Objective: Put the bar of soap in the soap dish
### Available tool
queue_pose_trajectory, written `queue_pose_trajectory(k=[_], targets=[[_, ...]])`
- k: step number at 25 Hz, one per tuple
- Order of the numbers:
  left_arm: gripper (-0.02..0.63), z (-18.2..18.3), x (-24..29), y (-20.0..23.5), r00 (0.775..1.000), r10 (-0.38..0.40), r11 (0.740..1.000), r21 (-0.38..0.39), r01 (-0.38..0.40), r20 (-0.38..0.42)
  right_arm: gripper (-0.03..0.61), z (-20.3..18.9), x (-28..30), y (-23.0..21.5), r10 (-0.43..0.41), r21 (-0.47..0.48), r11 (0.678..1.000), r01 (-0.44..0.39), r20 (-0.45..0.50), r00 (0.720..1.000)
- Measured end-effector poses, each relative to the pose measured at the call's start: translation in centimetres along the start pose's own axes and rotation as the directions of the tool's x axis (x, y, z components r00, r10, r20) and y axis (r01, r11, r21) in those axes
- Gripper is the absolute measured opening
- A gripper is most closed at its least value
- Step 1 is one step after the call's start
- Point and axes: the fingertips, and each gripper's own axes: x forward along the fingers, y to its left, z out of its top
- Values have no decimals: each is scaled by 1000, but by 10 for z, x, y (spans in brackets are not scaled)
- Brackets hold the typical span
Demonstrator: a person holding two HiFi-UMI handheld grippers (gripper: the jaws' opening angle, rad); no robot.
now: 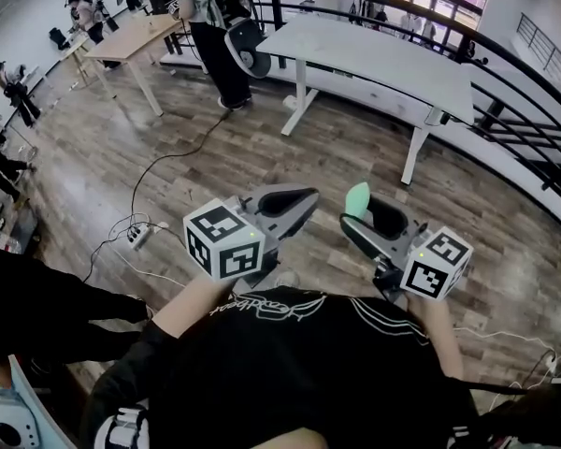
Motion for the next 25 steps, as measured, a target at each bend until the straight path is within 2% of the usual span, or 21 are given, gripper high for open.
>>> queue_pose_trajectory(k=[11, 16, 25], targets=[[8, -8, 6, 10, 1000, -3, 1000, -27, 2, -18, 215, -5, 8, -7, 16, 20, 1000, -16, -3, 1000], [8, -14, 12, 14, 1000, 5, 1000, -29, -6, -20, 215, -11, 8, -14, 53, 72, 996, -53, 5, 999], [8, -24, 5, 64, 1000, 11, 998, -60, -11, 0, 215, -21, 53, -36, 44, 93, 995, -44, -5, 999]])
